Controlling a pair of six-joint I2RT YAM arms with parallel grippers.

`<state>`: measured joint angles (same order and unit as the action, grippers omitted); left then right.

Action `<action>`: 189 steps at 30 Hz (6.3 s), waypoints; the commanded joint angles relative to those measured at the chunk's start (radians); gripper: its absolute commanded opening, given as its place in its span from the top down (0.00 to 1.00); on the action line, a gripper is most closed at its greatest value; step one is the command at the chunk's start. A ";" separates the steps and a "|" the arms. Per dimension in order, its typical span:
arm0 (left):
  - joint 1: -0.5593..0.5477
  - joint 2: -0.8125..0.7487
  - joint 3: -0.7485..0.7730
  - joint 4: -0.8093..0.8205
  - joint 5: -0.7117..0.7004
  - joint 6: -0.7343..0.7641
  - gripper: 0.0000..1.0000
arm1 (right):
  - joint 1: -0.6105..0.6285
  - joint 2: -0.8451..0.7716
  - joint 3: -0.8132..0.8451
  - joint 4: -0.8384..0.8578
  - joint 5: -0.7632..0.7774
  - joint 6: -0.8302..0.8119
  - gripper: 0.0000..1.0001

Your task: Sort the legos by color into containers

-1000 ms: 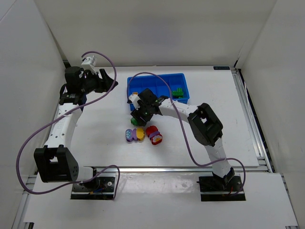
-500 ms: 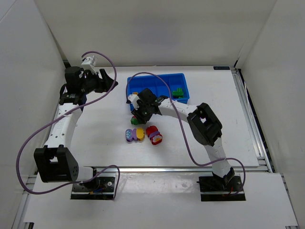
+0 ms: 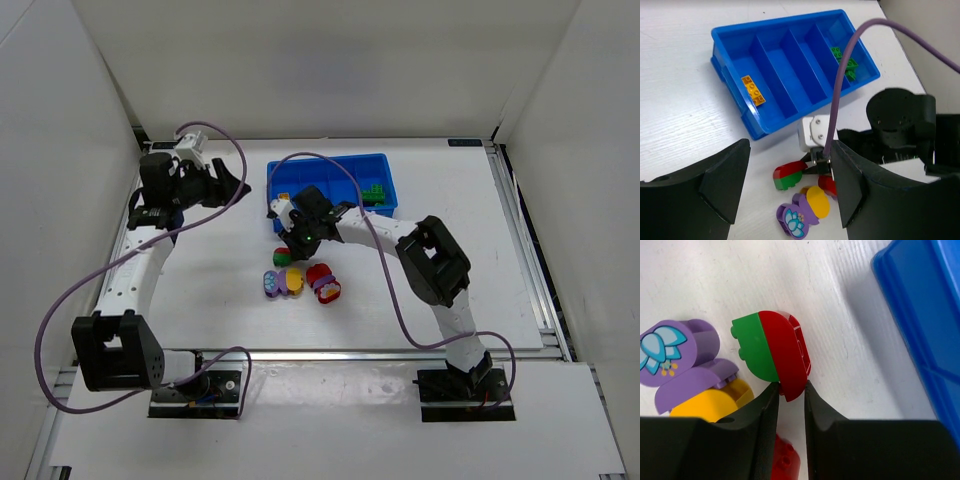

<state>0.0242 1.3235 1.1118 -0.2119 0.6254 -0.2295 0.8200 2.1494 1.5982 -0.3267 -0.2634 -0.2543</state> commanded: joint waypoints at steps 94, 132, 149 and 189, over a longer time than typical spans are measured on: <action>-0.208 -0.193 -0.170 -0.415 0.488 2.029 0.71 | -0.122 -0.037 0.387 -0.356 -0.721 0.187 0.97; -0.351 -0.437 -0.221 -0.419 0.505 1.656 0.89 | -0.119 -0.103 0.192 -0.359 -0.539 0.150 0.43; -0.253 -0.311 -0.130 0.048 0.194 0.290 0.90 | -0.209 -0.408 -0.172 -0.003 -0.527 0.138 0.28; 0.033 -0.050 -0.043 0.014 -0.035 -0.962 0.90 | 0.248 -0.361 -0.314 1.098 0.652 -0.414 0.34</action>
<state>0.0494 1.3022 1.0843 -0.2161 0.6056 -1.1469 1.0489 1.7905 1.2335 0.6384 0.3664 -0.6312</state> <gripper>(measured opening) 0.470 0.660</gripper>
